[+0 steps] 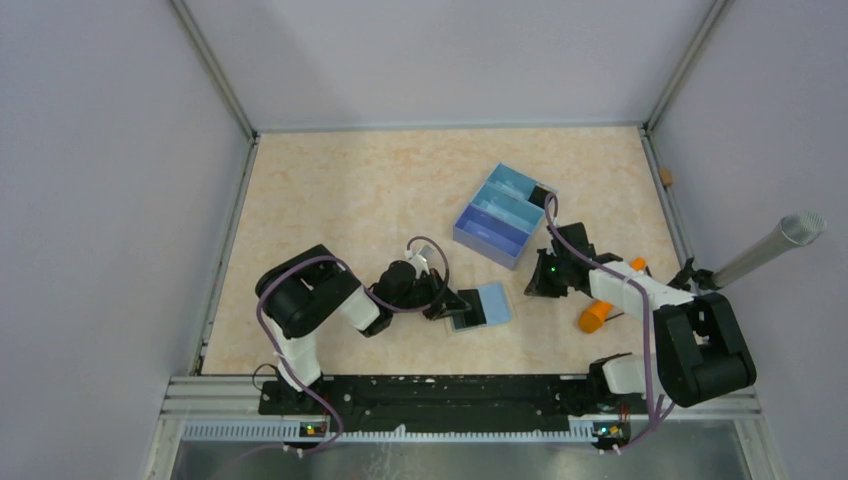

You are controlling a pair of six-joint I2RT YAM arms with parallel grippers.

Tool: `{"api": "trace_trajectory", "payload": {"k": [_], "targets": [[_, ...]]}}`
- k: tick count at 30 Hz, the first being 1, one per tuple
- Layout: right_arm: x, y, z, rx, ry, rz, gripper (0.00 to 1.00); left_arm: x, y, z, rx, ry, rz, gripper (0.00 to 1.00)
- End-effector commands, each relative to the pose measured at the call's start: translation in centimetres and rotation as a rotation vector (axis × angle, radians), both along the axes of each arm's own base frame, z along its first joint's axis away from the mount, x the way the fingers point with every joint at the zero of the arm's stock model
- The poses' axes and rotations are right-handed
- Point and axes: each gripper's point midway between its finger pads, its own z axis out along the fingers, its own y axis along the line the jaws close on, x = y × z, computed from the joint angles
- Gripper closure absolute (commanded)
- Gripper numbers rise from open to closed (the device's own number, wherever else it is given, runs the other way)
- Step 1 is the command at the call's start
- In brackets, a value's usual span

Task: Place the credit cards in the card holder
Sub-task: Insert the credit card into the card holder.

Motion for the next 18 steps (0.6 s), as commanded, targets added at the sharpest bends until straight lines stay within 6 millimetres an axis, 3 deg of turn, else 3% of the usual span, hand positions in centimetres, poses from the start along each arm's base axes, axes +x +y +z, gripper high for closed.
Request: {"api": "trace_trajectory", "payload": {"k": [1,18], "targets": [[-0.67,-1.3,-0.58,-0.06,0.022,-0.03,1.0,0.73,1.03,-2.11,0.059,0.012,0.046,1.0],[-0.83,-1.4,-0.79,-0.062,0.026,-0.035,1.0,0.79,0.36,-1.64,0.02,0.023,0.036,1.0]]}}
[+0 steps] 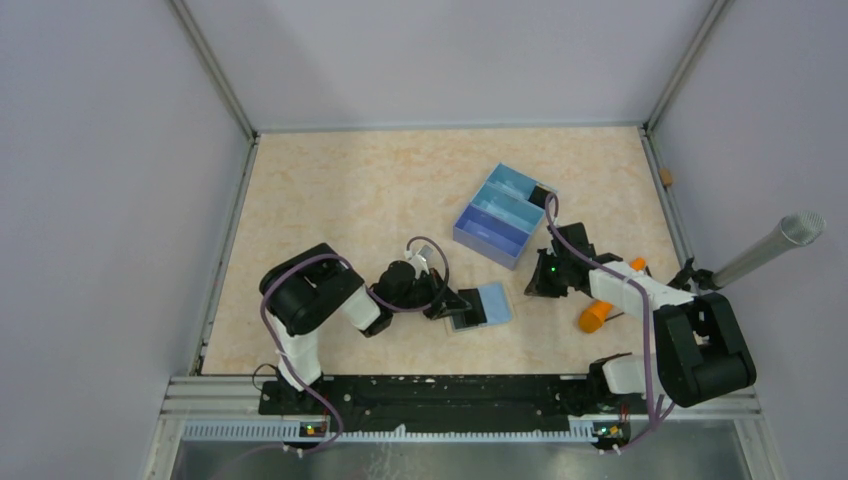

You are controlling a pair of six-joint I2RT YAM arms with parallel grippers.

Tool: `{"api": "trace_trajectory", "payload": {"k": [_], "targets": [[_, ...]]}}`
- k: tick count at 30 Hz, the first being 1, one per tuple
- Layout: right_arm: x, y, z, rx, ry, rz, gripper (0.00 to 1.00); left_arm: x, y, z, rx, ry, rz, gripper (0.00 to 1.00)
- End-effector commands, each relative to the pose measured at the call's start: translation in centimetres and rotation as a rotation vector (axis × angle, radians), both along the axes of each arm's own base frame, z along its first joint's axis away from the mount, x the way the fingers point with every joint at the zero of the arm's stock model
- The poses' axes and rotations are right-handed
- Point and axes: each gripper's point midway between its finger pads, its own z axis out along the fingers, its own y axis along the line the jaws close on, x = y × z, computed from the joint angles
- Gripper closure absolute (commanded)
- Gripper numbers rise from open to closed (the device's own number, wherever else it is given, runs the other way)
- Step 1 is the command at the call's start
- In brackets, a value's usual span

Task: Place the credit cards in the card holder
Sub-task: Insert the credit card into the card holder.

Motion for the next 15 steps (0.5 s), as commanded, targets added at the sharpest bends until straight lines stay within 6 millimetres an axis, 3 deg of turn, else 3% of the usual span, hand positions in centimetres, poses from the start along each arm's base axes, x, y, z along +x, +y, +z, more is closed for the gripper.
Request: {"api": "trace_trajectory", "payload": {"k": [1,6,15], "targets": [[-0.86,-1.38,-0.81,-0.063,0.025,-0.026,1.0,0.52,0.32,-1.57,0.037,0.012,0.027,1.0],[-0.86,-1.37,-0.74,-0.063,0.022,-0.028,1.0,0.13,-0.43,-1.25,0.018,0.014,0.012,1.0],[-0.87,-1.55,-0.71,-0.07,0.021,-0.033,1.0,-0.05,0.51,-1.56,0.059,0.008,0.034,1.0]]}}
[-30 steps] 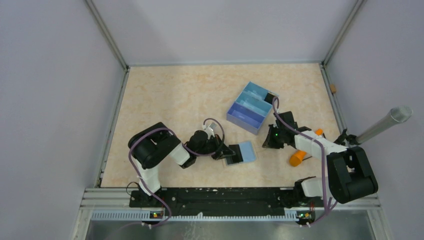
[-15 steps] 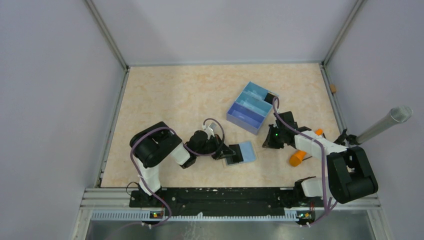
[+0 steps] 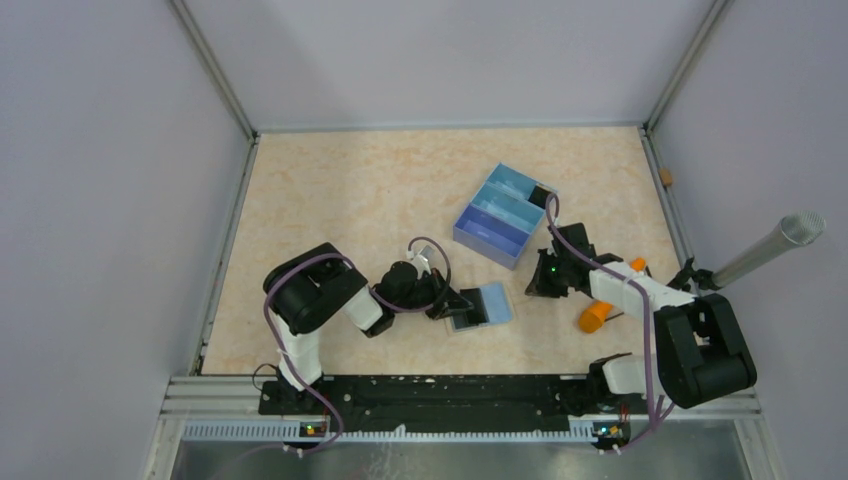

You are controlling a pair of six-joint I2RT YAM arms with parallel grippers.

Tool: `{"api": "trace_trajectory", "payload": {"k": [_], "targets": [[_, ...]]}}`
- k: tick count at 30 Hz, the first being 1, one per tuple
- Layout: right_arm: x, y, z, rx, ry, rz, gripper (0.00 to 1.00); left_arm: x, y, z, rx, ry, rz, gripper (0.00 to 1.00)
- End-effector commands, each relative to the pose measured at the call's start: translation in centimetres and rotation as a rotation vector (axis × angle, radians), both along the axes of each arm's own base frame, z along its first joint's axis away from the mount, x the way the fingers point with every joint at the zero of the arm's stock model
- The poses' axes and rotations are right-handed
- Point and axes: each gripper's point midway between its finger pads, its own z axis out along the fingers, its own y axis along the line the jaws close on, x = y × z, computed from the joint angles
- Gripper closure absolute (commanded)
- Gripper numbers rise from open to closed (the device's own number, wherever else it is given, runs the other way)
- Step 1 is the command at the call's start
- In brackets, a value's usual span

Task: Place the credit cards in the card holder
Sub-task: Insert the credit card into the card holder.

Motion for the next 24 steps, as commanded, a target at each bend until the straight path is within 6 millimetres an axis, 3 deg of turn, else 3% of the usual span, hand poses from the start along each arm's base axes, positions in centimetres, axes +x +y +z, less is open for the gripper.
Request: {"api": "trace_trajectory", "payload": {"k": [1,11,24], "targets": [[-0.8,-1.4,-0.6,-0.066,0.019,-0.025,1.0,-0.1,1.0,-1.5,0.068,0.005,0.028,1.0],[-0.8,-1.5,-0.7,-0.071,0.019,-0.029,1.0,-0.5,1.8,-2.1,0.09,0.044,0.072,1.0],[-0.6,-1.6,-0.5,-0.076,0.013,-0.028,1.0,-1.1,-0.2,-2.0,0.049,0.073,0.028,1.0]]}}
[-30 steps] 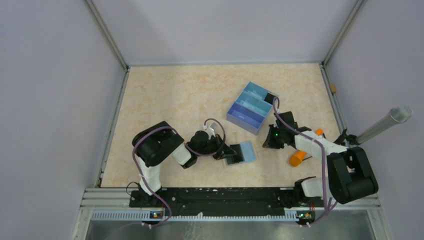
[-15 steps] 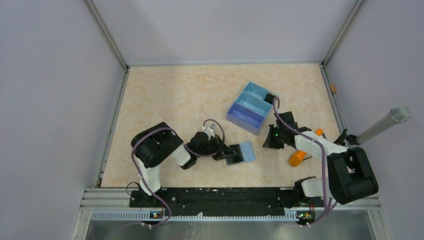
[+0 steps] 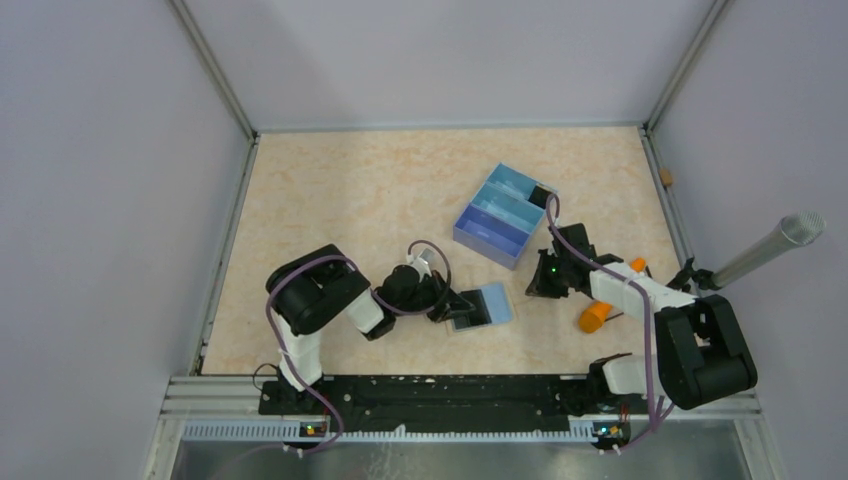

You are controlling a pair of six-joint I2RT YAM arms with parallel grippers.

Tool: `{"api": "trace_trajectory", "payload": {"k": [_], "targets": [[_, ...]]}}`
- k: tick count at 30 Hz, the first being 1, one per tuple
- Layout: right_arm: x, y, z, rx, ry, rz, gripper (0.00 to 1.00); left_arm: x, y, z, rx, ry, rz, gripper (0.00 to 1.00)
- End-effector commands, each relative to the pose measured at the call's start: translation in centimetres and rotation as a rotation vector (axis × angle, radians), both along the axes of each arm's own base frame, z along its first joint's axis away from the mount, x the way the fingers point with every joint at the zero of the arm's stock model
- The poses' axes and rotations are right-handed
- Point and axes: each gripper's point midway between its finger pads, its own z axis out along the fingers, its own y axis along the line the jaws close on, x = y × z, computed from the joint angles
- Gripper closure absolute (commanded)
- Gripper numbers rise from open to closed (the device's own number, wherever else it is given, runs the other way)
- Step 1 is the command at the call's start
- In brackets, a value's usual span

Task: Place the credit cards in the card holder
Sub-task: Insert the credit card into the card holder.

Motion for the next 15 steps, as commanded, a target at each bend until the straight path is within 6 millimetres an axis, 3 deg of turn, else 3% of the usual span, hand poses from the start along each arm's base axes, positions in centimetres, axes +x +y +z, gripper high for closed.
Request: {"api": "trace_trajectory", "payload": {"k": [1,10,15], "targets": [[-0.6,-1.5,-0.5,-0.073,0.016,-0.025,1.0,-0.2,0.1,-2.0,0.058,0.033,0.003,1.0],[-0.6,-1.6,-0.5,-0.075,0.015,-0.031,1.0,0.8,-0.7,-1.8,0.04,0.0,0.018,1.0],[-0.5,-1.8,-0.4,-0.086,0.007,-0.039,1.0,1.1,-0.6,-1.9,0.095,-0.024,0.012,0.85]]}}
